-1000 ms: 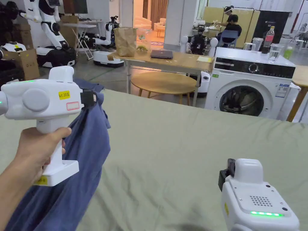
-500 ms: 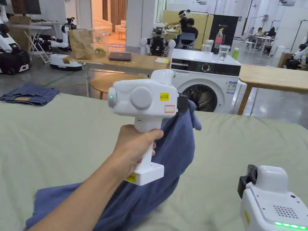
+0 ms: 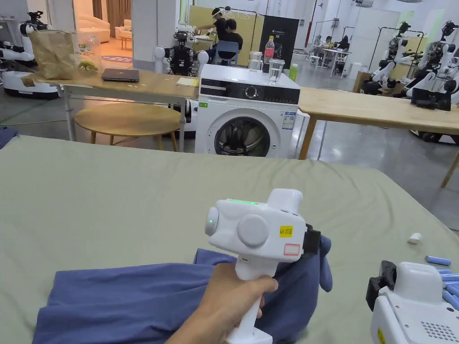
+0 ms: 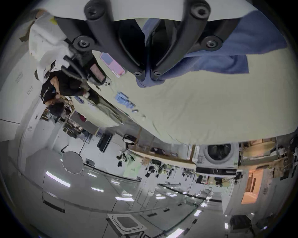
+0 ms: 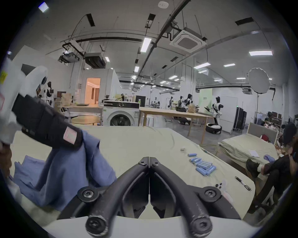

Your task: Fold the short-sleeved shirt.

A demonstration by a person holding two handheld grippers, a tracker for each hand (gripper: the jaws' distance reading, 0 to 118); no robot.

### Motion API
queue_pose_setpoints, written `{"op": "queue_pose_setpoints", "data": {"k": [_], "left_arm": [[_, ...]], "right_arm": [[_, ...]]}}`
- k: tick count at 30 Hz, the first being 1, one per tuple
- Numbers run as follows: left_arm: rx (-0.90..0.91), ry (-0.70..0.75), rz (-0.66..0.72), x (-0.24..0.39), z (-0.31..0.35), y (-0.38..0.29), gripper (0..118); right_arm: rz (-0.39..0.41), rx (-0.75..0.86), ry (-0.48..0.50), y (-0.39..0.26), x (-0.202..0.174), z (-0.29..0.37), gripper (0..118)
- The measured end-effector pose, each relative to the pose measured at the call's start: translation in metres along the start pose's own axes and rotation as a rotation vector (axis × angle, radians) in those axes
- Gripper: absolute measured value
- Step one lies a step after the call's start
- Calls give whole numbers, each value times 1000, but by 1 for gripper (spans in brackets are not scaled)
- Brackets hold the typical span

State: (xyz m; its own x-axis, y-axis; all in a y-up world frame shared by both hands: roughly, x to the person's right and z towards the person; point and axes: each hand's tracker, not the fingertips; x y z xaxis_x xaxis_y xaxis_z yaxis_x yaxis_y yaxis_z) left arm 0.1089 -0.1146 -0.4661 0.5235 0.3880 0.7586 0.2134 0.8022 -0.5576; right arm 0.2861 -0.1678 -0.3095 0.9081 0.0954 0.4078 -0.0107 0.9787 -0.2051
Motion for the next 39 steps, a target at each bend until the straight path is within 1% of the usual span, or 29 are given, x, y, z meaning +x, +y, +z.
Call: {"op": "queue_pose_setpoints", "data": {"k": [2,3,4,5,6,7,10,13,14,15,16,17,18,19,20,22,25,28,30,31,33,36,39], "left_arm": [[-7,3,8,-3,2,-5,2],[-9,3,9,-5,5,-5,15],[-8,3,15,-6,9,-5,35],[-4,1,19,-8,14,-4,60],[1,5,26,-11,21,-3,71],[20,21,28,-14,29,-2,67],[99,90,1,-19,58,-2,67],[194,161,14,-30,93,-11,65],[229,205,13,-34,105,-17,58],[251,255,4,-37,116,-23,39],[268,312,-8,-41,125,-29,28],[287,373,-12,-45,134,-38,22],[294,434,-12,-50,143,-46,22],[301,480,1,-55,150,-54,9],[317,513,21,-62,158,-62,1],[349,555,63,-74,176,-78,0],[352,683,86,-94,201,-94,0],[314,748,117,-119,222,-99,0],[304,780,178,-144,238,-96,0],[259,786,224,-157,243,-94,0],[229,833,325,-186,255,-89,0],[185,779,416,-225,268,-84,0],[73,736,471,-262,265,-77,0]], "right_arm": [[2,-7,-2,0,-1,1,0],[2,-9,0,0,-2,2,0],[1,-9,2,-1,-3,2,0],[0,-9,5,0,-5,2,0],[-1,-8,10,1,-7,2,0],[-2,-7,15,2,-10,2,0],[-7,1,41,7,-22,2,0],[-12,9,83,13,-35,3,0],[-14,14,97,15,-42,3,0],[-14,17,107,16,-47,3,0],[-14,21,123,18,-52,3,0],[-14,23,137,19,-58,3,0],[-15,24,149,20,-64,1,0],[-18,24,164,21,-69,0,0],[-24,21,179,22,-75,-1,0],[-34,22,200,23,-85,-2,0],[-36,23,226,25,-99,-4,0],[-39,13,253,26,-111,-9,0],[-32,7,266,26,-119,-12,0],[-28,3,269,26,-122,-14,0],[-23,-3,282,25,-126,-17,0],[-4,-12,289,23,-131,-22,0],[11,-29,292,20,-135,-27,0]]}}
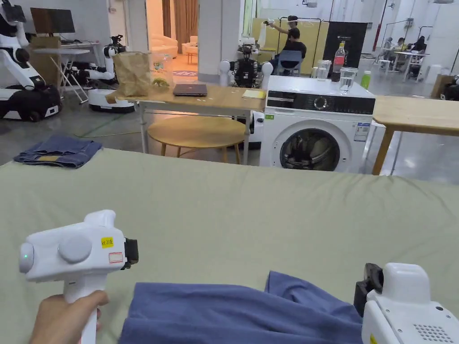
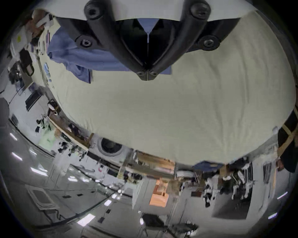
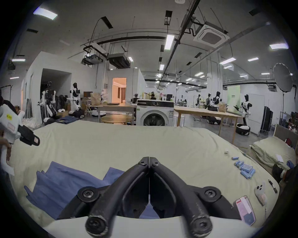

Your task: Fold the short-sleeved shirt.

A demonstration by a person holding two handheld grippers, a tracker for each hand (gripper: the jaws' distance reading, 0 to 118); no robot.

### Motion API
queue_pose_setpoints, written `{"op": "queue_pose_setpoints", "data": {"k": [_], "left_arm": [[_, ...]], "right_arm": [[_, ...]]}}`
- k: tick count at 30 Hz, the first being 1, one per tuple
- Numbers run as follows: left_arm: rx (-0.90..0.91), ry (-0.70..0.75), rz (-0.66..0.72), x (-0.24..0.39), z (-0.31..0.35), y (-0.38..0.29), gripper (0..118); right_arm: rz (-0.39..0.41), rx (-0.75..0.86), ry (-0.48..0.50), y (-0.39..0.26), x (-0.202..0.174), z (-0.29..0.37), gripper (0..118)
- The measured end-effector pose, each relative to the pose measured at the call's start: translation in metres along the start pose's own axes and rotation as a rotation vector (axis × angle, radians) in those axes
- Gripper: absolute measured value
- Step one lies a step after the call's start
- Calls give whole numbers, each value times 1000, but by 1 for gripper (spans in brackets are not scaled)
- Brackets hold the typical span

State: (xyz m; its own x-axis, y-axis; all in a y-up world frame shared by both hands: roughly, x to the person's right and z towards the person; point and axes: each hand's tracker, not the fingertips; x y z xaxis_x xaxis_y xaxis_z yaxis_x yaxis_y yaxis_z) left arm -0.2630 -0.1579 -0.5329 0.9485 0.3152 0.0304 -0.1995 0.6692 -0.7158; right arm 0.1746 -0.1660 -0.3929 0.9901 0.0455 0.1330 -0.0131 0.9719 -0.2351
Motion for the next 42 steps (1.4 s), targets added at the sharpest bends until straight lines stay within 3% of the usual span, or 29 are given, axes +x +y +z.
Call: {"op": "queue_pose_setpoints", "data": {"k": [1,2,4,5,11,15,17,20,21,22,26,31,32,33,36,39,42], "left_arm": [[-35,-5,7,0,-5,2,2],[-84,0,10,-3,-15,5,15],[-151,-35,17,-8,-34,8,53],[-192,-35,23,-8,-41,6,63],[-284,81,-1,-20,-101,9,65],[-374,189,-58,-19,-128,-2,65],[-303,193,-138,-11,-122,-14,59],[-264,177,-241,4,-117,-23,26],[-268,149,-235,6,-115,-26,3],[-295,112,-222,7,-115,-28,0],[-231,122,-244,9,-98,-32,0],[-142,61,-192,8,-64,-41,0],[-127,46,-177,8,-58,-43,0],[-109,33,-167,6,-53,-45,0],[-70,19,-163,5,-38,-51,0],[-62,8,-163,6,-26,-52,0],[-55,-3,-155,6,-21,-53,0]], "right_arm": [[0,-6,0,-1,0,-2,0],[0,-12,-1,-2,-1,-3,0],[2,-21,-1,-3,-1,-6,0],[4,-25,-3,-4,-2,-7,0],[41,-44,-13,-7,-3,-9,0],[61,-58,-18,-9,-2,-9,0],[70,-67,-20,-11,1,-9,0],[80,-82,-19,-10,8,-9,0],[86,-86,-19,-9,10,-10,0],[92,-92,-21,-8,12,-12,0],[68,-145,-16,5,24,-24,0],[67,-340,82,16,38,-73,2],[80,-398,78,15,38,-87,6],[84,-452,88,14,40,-102,18],[87,-592,96,8,44,-141,63],[126,-705,70,-4,44,-174,64],[74,-809,117,-15,48,-198,64]]}}
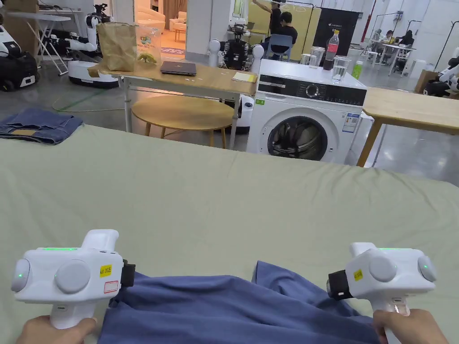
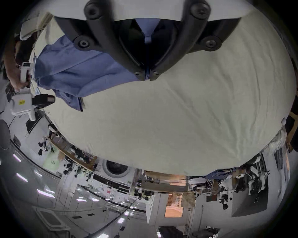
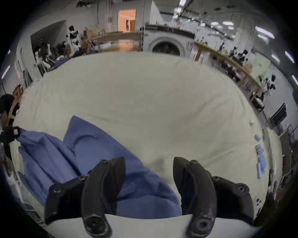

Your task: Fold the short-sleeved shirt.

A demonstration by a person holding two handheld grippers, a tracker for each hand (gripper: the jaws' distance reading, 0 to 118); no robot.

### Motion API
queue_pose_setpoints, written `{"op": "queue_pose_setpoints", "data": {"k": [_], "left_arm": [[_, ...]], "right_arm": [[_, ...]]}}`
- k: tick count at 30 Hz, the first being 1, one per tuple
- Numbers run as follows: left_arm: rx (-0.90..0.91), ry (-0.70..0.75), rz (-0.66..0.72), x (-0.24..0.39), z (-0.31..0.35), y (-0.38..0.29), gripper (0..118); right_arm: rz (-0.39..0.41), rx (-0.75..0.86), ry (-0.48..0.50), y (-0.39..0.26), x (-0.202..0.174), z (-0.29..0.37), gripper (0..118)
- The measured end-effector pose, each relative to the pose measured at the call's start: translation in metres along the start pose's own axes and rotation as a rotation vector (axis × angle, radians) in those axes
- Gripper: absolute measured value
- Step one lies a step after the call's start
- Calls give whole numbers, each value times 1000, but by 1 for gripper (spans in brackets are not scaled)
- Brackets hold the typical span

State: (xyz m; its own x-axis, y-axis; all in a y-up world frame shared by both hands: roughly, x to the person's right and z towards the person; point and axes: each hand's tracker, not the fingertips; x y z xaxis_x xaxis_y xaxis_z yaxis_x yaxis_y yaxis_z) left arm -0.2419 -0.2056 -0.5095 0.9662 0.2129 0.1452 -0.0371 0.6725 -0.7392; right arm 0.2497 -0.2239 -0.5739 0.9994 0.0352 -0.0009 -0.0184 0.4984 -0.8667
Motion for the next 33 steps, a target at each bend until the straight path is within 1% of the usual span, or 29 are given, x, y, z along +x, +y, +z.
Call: {"op": "queue_pose_setpoints", "data": {"k": [2,3,5,7,8,11,12,13,15,17,19,22,25,27,31,33], "left_arm": [[-1,1,-5,0,2,-1,0],[0,2,-8,2,2,-2,0],[-7,-2,-12,2,2,-3,0],[-11,-1,-16,2,0,-4,0],[-15,0,-20,2,0,-5,0],[-16,-2,-35,5,0,-7,0],[-16,-1,-33,5,0,-8,0],[-16,-6,-27,5,0,-8,0],[-12,-10,-16,5,0,-7,0],[6,-25,-27,5,6,-5,0],[32,-26,-56,6,14,-1,0],[69,-40,-37,1,27,10,0],[113,-48,-8,-5,43,26,0],[142,-63,2,-7,54,39,0],[202,-58,-7,-7,79,70,0],[241,-61,0,-10,95,89,0]], "right_arm": [[-5,-92,7,1,2,-16,64],[0,-122,2,0,2,-22,64],[24,-177,24,-6,-2,-31,64],[25,-140,8,-7,-6,-26,63],[30,-136,0,-7,-9,-25,60],[35,-127,15,-9,-16,-23,33],[47,-124,13,-9,-18,-22,11],[72,-119,3,-9,-19,-22,2],[93,-106,7,-13,-22,-19,2],[95,-58,12,-17,-19,-11,2],[52,17,10,-18,-14,3,2],[21,141,9,-15,-6,34,2],[29,259,-20,-7,3,67,2],[25,328,-18,-1,8,93,2],[20,460,-36,10,18,141,2],[30,517,-64,11,15,169,2]]}}
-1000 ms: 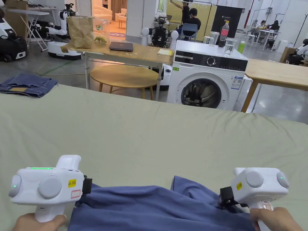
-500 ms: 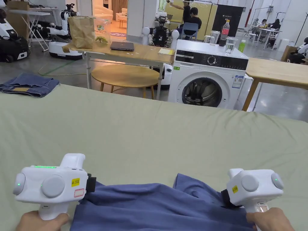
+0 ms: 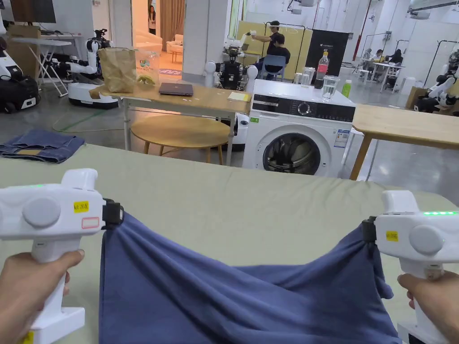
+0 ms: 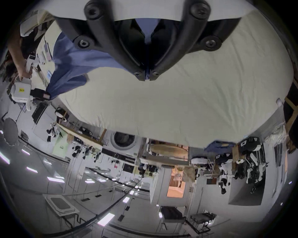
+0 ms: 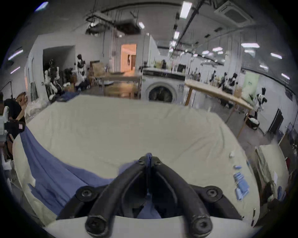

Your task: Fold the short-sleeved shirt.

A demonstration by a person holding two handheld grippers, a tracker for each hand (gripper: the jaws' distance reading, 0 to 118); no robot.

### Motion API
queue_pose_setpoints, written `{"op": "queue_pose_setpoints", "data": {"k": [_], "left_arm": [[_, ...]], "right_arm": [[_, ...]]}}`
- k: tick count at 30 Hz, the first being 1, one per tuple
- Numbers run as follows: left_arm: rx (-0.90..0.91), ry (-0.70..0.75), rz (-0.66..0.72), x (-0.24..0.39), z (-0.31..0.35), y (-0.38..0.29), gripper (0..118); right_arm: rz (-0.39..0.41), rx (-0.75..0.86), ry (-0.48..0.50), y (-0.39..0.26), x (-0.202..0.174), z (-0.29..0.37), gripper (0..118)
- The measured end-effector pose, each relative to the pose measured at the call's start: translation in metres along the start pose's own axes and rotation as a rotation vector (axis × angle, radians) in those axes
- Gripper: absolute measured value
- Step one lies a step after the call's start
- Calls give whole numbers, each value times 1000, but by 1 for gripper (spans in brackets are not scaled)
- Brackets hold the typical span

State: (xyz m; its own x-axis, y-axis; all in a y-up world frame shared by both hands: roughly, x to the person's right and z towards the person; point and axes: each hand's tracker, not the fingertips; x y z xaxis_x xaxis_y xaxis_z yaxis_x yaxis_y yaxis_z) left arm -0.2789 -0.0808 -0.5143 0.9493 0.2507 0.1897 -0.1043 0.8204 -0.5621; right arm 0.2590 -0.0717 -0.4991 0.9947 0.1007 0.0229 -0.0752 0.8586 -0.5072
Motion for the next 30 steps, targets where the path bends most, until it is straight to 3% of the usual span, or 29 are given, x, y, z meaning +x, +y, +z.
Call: {"op": "queue_pose_setpoints", "data": {"k": [7,15,30], "left_arm": [[109,38,8,-5,36,75,0],[168,79,-11,-5,52,143,0],[274,141,-108,19,53,266,0]], "right_arm": [[-30,139,-75,46,19,53,2],[-63,246,-104,101,34,68,2],[-16,403,-190,242,33,64,2]]}}
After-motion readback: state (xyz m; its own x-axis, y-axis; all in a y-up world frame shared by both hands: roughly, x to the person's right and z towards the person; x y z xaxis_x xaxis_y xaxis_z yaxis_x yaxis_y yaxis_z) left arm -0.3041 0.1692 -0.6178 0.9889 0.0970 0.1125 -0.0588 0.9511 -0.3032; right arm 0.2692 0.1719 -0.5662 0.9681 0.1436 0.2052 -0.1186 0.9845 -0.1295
